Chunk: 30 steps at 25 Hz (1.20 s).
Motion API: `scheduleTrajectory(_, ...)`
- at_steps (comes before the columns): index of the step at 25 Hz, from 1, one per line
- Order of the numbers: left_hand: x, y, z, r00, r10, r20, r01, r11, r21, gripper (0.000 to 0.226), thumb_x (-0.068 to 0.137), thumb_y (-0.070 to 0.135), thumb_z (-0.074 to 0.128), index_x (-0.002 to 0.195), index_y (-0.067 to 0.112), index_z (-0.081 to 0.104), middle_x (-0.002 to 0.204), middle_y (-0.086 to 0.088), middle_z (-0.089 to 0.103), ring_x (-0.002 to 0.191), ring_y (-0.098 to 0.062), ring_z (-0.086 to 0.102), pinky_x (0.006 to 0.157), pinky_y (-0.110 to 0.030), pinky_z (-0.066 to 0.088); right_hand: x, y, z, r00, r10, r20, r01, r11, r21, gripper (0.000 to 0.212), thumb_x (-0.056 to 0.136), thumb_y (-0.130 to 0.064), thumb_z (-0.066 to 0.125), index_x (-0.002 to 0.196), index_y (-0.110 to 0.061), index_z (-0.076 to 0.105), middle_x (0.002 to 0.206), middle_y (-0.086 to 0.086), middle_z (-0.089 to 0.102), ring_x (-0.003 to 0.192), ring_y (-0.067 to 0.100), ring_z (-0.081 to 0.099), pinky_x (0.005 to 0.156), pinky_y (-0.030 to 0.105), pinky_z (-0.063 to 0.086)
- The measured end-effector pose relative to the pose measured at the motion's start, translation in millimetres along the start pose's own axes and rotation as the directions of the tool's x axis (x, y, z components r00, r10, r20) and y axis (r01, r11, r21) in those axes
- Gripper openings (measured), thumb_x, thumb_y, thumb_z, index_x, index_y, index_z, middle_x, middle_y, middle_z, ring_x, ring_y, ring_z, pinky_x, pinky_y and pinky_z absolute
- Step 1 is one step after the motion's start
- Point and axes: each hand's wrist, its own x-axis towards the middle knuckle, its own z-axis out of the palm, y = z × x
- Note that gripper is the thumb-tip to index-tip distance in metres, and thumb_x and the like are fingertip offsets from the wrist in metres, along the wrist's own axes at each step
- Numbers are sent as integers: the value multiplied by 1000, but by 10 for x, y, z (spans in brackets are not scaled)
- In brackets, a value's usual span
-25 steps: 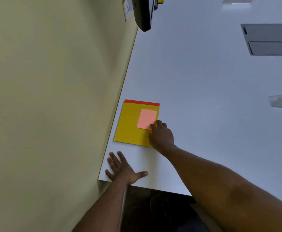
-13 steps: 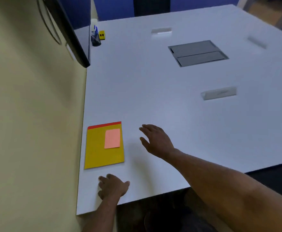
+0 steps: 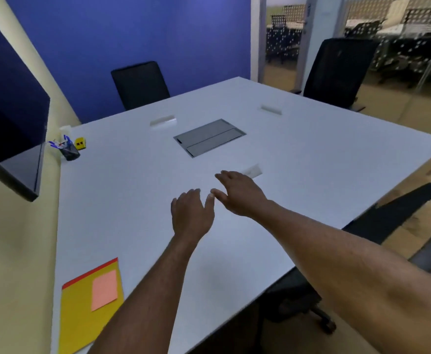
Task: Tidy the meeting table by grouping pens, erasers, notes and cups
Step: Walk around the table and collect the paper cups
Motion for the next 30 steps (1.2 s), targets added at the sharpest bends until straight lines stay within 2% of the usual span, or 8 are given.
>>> scheduleTrajectory(3,200,730,3,994,103,-40,-103,995,2,55,101,46,33,138,9,48,145,-9,49,137,-26,39,116,-45,21,-237,572,-493,996,60,-73,-60,998,-2,63,97,-57,32,144,-16,39,151,8,40,139,25,36,111,41,29)
scheduleTrajectory(6,38,1740,153,983,181,2,-181,983,21,58,101,48,30,140,8,46,148,-10,45,140,-28,34,117,-46,18,-780,1439,-1074,983,144,-116,-152,987,-61,66,96,-59,33,146,-16,36,154,7,36,142,24,31,113,39,26)
scheduleTrajectory(7,93,1819,177,981,193,7,-194,981,24,60,101,50,29,142,9,43,151,-10,41,142,-28,30,117,-47,16,-794,1529,-1135,983,154,-103,-162,984,-75,67,96,-59,34,147,-16,35,154,7,35,142,24,31,113,39,25)
scheduleTrajectory(11,-195,3070,572,947,305,104,-309,951,24,67,99,56,24,146,9,37,157,-10,31,146,-27,23,118,-48,12,-1544,2605,-1780,949,282,-138,-298,948,-110,71,95,-63,33,149,-18,31,156,5,31,143,23,28,115,40,23)
scheduleTrajectory(12,-179,3127,613,945,310,109,-313,950,11,68,99,57,24,146,10,36,157,-10,30,146,-27,22,118,-48,12,-1590,2665,-1806,948,290,-129,-304,947,-106,71,94,-64,32,149,-19,30,157,4,30,144,23,27,115,40,23)
scheduleTrajectory(18,-385,4921,1307,846,482,226,-497,868,8,72,98,60,22,148,9,34,159,-12,25,147,-28,19,118,-49,13,-2745,4119,-2469,825,525,-208,-549,832,-77,70,94,-64,33,150,-21,28,159,3,24,145,23,22,115,43,22)
scheduleTrajectory(23,-189,5865,1866,777,572,264,-587,809,-26,73,97,62,21,149,11,31,161,-10,20,148,-27,15,118,-48,9,-2979,4971,-2755,749,613,-250,-639,768,-30,67,95,-59,37,149,-19,30,158,3,27,143,24,25,116,44,24)
scheduleTrajectory(30,542,6983,2748,731,614,297,-636,771,-29,75,97,62,20,151,10,29,161,-12,19,149,-29,14,118,-49,8,-2817,6277,-2941,718,653,-240,-683,729,-58,65,97,-54,40,150,-18,28,159,5,23,146,24,20,118,43,20)
